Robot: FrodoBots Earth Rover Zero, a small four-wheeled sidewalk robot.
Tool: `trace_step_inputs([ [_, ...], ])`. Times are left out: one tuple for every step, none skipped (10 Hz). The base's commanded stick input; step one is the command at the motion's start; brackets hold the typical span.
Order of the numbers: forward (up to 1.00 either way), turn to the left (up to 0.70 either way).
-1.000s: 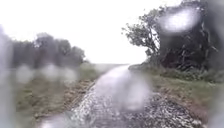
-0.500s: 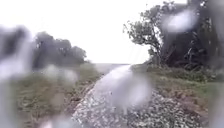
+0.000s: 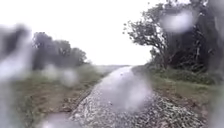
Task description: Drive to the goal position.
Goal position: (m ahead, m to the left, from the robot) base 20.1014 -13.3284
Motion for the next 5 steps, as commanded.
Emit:
trace_step_inputs([
  [0.85, 0.00],
  [0.85, 0.00],
  [0.85, -0.29],
  [0.85, -0.33],
  [0.85, -0.13],
])
